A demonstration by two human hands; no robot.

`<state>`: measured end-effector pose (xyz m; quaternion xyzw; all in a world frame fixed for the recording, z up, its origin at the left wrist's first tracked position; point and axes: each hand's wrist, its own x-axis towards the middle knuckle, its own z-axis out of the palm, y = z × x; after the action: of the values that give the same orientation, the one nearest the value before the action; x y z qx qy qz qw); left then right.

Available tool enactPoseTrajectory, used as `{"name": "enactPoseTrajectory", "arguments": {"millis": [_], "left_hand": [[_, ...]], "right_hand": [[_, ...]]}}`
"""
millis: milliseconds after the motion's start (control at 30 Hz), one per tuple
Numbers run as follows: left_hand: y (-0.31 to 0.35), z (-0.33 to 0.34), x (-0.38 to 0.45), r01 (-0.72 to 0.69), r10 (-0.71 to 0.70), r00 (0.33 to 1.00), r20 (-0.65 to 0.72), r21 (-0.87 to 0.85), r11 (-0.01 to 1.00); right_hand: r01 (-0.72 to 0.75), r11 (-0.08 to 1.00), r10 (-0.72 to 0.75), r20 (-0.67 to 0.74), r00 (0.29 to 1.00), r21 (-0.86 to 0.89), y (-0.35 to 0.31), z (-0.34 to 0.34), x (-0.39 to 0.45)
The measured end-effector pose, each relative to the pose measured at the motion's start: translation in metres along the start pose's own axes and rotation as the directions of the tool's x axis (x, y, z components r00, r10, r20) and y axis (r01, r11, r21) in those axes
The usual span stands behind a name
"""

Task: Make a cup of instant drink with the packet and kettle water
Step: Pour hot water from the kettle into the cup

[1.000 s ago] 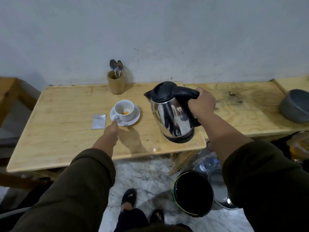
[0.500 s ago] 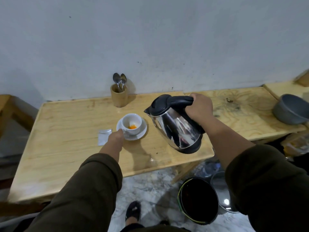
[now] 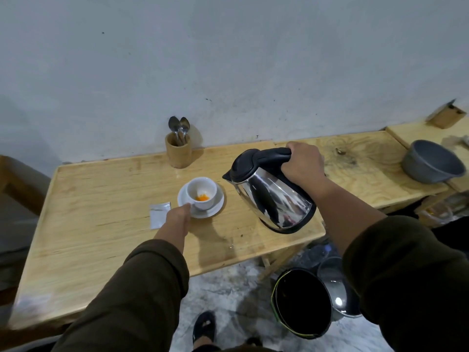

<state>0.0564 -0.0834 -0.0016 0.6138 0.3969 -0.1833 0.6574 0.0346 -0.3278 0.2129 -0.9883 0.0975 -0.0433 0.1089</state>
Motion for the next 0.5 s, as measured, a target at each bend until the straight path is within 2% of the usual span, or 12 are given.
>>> {"name": "enactPoseTrajectory", "arguments": {"millis": [500], "left_hand": [[-0.001, 0.004, 0.0, 0.017, -0.018, 0.999, -0.037, -0.032, 0.999]], "right_hand": [[0.006, 0.995, -0.008, -0.019, 1.0, -0.097, -0.015, 0.001, -0.002]]}}
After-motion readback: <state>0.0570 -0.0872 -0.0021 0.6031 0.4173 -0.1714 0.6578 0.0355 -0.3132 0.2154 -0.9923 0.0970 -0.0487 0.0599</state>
